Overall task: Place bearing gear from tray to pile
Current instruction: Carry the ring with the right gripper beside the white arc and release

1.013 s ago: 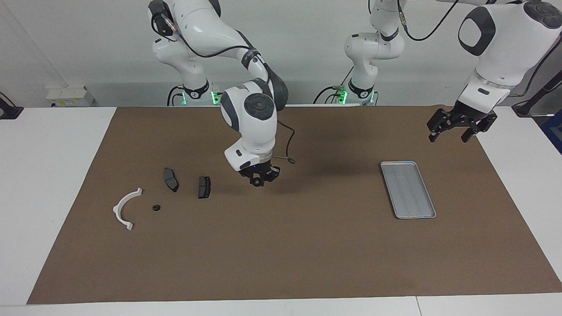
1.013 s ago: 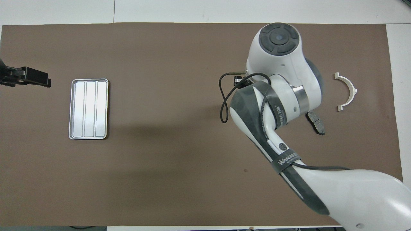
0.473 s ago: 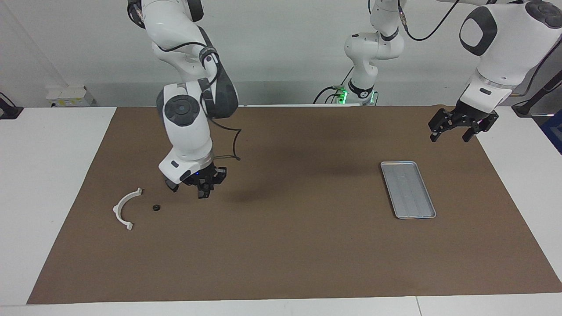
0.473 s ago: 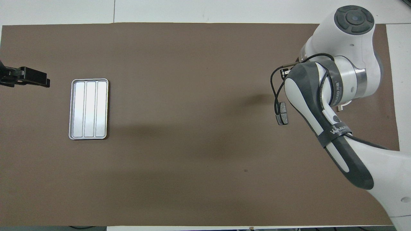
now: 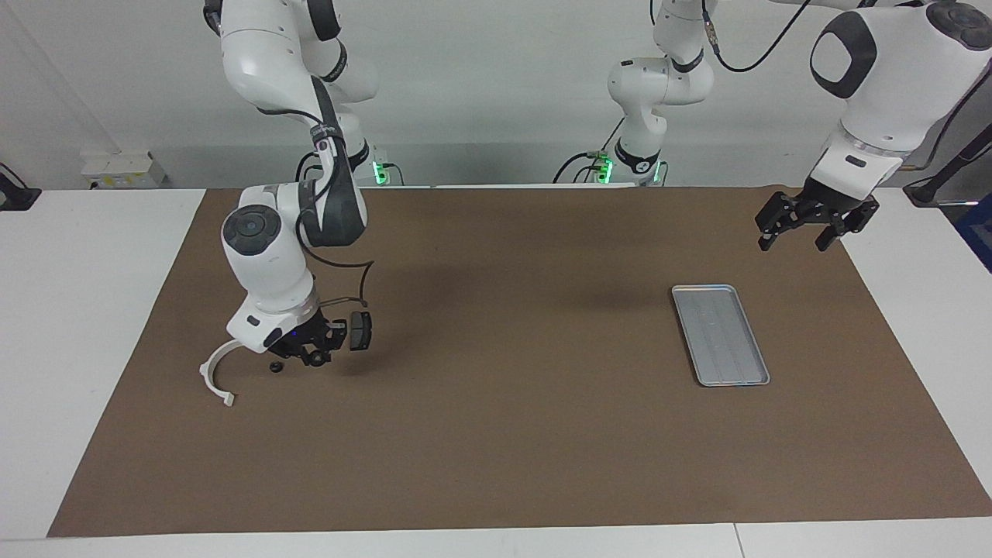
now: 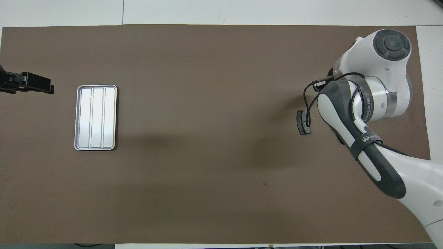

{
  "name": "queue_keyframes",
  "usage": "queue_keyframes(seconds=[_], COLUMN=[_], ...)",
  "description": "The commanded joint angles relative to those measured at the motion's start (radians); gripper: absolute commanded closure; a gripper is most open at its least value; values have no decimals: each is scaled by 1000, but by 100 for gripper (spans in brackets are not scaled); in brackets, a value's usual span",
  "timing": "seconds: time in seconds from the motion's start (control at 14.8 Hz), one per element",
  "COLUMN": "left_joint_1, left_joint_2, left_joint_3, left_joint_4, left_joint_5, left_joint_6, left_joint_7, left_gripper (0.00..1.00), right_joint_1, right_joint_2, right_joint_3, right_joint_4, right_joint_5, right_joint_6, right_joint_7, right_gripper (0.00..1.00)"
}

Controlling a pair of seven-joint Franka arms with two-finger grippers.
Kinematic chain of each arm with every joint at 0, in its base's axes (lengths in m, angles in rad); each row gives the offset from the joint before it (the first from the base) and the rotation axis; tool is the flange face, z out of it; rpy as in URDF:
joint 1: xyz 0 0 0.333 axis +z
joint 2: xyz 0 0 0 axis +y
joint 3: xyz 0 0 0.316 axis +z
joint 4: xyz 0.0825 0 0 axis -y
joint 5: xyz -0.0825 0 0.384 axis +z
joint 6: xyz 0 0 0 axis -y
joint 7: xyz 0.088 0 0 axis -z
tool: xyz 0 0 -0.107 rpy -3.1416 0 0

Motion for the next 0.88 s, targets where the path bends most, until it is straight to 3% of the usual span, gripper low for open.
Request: queue_keyframes(seconds=[0.0, 0.81], left_joint_1=[-6, -6], left_joint_2=[-31, -31], left_joint_3=[3, 3], left_joint_4=[-36, -36], left_joint_5=[9, 9], left_joint_6=[7, 7], left_joint_7=[2, 2], left_gripper=[0, 0], right_joint_1=[-23, -28], right_joint_2=[-39, 53], right_joint_3=[14, 14], right_joint_4=[-99, -143], right_joint_5=[18, 18], right_joint_6=[90, 275], right_joint_7=[-30, -22], right_gripper=[100, 100])
